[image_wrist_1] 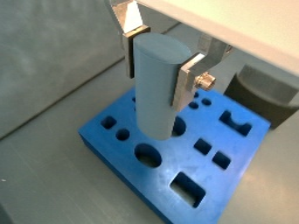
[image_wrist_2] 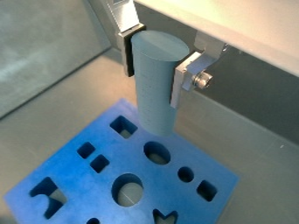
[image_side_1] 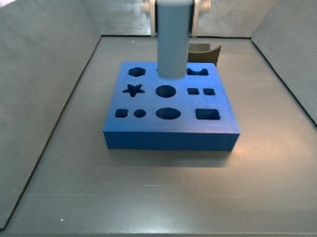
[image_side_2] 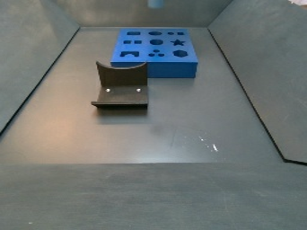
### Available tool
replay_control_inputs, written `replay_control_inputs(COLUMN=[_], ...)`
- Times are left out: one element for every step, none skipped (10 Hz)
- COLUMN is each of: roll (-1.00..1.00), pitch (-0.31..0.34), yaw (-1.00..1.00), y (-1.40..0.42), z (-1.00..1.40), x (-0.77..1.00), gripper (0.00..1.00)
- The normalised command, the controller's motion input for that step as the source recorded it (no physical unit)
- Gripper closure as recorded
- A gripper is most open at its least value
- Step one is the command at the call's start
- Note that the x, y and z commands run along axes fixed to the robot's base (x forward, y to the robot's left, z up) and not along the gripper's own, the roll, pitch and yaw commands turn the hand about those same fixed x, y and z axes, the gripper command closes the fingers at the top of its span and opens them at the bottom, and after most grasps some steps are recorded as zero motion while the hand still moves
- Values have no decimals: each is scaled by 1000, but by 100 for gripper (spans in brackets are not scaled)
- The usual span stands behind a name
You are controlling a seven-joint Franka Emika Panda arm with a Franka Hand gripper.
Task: Insert the oval object.
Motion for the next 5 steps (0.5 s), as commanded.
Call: replay_control_inputs(roll=[34,41,83,43,9], pitch=[-137,-140,-121,-94,-76], yaw=[-131,-126,-151,-111,-100], y=[0,0,0,0,0], z=[-943,-917,-869,-774,-697], x=[0,0,0,0,0], gripper=[100,100,100,100,100])
